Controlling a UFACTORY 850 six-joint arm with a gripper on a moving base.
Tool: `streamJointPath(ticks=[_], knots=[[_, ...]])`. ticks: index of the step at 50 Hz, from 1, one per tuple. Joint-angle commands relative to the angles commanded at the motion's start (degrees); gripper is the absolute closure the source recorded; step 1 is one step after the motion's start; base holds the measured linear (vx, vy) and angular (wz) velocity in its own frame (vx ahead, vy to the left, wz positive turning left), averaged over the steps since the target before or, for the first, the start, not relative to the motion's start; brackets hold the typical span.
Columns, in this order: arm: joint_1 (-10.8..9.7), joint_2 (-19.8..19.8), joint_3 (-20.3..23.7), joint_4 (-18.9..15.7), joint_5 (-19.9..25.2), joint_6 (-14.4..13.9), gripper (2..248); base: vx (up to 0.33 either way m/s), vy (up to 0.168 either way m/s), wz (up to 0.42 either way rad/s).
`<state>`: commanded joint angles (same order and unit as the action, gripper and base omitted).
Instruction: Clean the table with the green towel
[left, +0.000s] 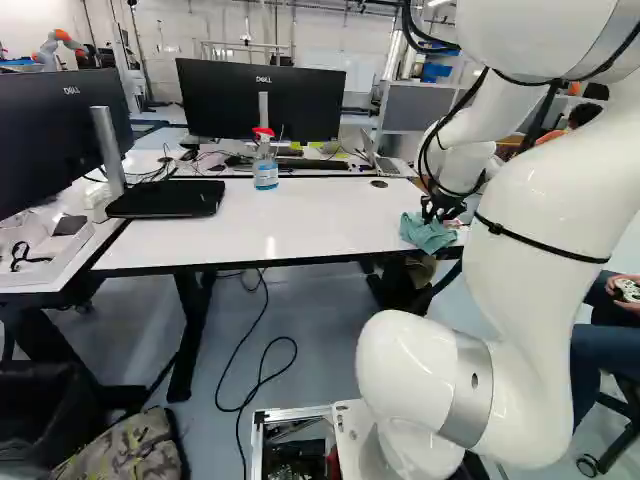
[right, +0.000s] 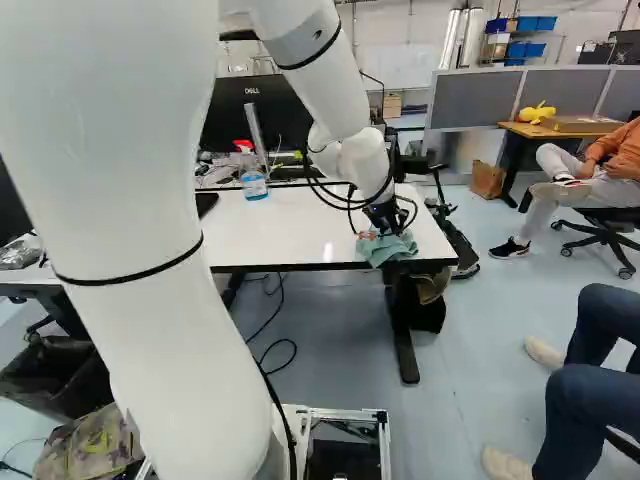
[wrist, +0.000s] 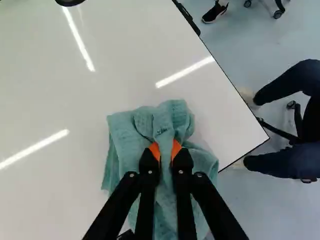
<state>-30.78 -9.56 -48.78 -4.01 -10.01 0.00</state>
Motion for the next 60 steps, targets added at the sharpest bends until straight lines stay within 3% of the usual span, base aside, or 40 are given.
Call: streamJointPath(ticks=[49,60], knots=[[0.01,0.0,0.0,0.0,-0.26,0.0,207,0.0,0.0,0.0],[0.96,-0.75,-0.86,0.0,-0.26,0.0,207,0.0,0.0,0.0]])
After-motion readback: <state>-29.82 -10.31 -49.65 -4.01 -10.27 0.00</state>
